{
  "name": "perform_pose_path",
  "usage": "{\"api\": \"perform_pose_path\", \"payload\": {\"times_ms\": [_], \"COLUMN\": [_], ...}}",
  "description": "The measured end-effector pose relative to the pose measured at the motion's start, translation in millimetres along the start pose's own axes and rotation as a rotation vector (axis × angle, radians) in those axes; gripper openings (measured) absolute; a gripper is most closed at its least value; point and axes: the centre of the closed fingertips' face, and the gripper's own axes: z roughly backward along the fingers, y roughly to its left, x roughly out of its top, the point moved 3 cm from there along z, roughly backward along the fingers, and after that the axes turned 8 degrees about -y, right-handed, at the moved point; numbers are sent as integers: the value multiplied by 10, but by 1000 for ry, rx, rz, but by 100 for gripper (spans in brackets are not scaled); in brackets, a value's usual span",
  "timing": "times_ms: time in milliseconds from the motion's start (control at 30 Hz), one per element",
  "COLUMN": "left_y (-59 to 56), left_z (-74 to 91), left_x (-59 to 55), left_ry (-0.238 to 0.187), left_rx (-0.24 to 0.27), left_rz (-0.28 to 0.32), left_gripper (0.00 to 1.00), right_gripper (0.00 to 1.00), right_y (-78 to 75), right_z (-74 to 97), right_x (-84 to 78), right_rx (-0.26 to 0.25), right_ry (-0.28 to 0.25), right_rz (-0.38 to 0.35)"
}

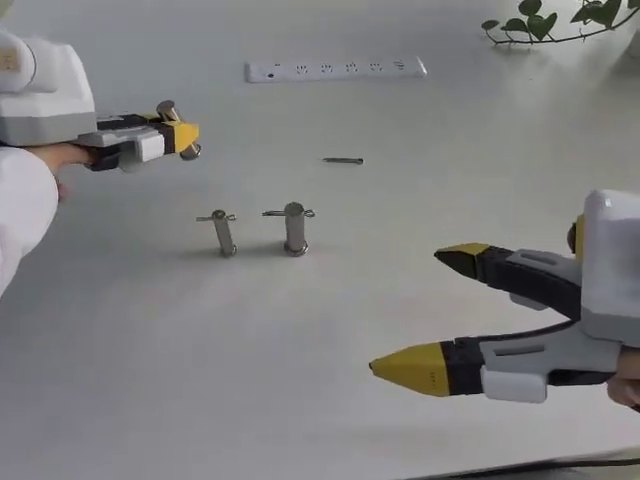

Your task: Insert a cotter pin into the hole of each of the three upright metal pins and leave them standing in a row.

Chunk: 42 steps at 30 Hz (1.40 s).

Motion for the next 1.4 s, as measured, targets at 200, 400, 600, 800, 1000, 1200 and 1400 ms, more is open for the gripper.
{"api": "perform_pose_path", "payload": {"times_ms": [200, 400, 600, 800, 1000, 1200, 1400], "left_y": [-215, -428, -801, -1021, -1250, -1443, -1610], "left_z": [297, 567, 706, 717, 641, 525, 409], "left_x": [121, 119, 30, -179, -343, -499, -669], "left_ry": [-12, -20, 17, 48, 79, 103, 133], "left_rx": [-70, -125, -206, -250, -296, -319, -335], "left_rz": [-105, -120, -183, -201, -196, -201, -218], "left_gripper": [11, 11, 11, 11, 11, 11, 11], "right_gripper": [92, 92, 92, 92, 92, 92, 92], "right_y": [39, 84, 99, 106, 103, 107, 121], "right_z": [-2, 2, 12, 35, 60, 62, 66], "right_x": [23, 48, 48, 44, 31, 2, -28], "right_rx": [8, 12, 13, 8, 0, -5, -3], "right_ry": [5, 0, 4, 6, 4, 7, 10], "right_rz": [14, 26, 35, 42, 41, 38, 33]}}
